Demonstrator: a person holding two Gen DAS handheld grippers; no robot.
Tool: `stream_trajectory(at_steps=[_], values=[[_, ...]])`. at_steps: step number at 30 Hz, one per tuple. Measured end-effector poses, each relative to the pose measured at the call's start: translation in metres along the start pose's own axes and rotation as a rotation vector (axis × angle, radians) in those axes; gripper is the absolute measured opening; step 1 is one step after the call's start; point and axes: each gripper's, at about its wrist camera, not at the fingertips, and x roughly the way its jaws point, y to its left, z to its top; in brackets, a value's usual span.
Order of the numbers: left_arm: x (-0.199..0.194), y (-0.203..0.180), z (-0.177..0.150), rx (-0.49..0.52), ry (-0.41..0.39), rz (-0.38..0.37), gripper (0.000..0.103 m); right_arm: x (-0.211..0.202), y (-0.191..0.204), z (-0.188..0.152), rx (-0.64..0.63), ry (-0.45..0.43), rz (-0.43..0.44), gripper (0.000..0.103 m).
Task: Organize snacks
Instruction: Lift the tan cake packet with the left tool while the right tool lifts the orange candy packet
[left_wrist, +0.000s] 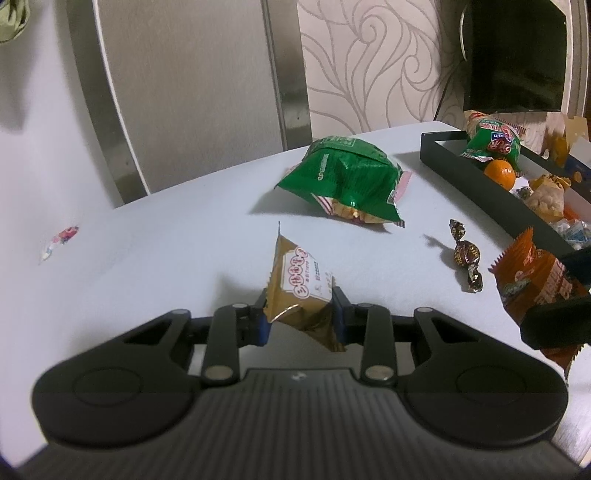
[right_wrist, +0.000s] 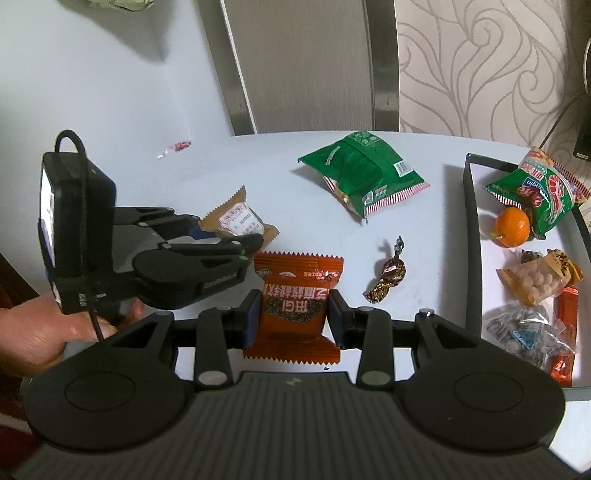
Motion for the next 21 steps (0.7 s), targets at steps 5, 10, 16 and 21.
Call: stream_trajectory(at_steps=[5,10,16,21], values=[[-0.001,-0.006,0.004,0.015,-0.011,-0.003,0.035,-0.007,-0.001,0.001,0.007,-0.011,0.006,0.043],[0.001,-0.013,0.009,0.024,-0.015,-0.010,0.035,-0.012,-0.005,0.003,0.013,-0.021,0.009,0.043],[0.004,-0.022,0.017,0.038,-0.019,-0.016,0.035,-0.016,-0.011,0.005,0.025,-0.031,0.011,0.043],[0.007,-0.030,0.023,0.049,-0.021,-0.023,0.035,-0.020,-0.018,0.007,0.037,-0.037,0.011,0.043]])
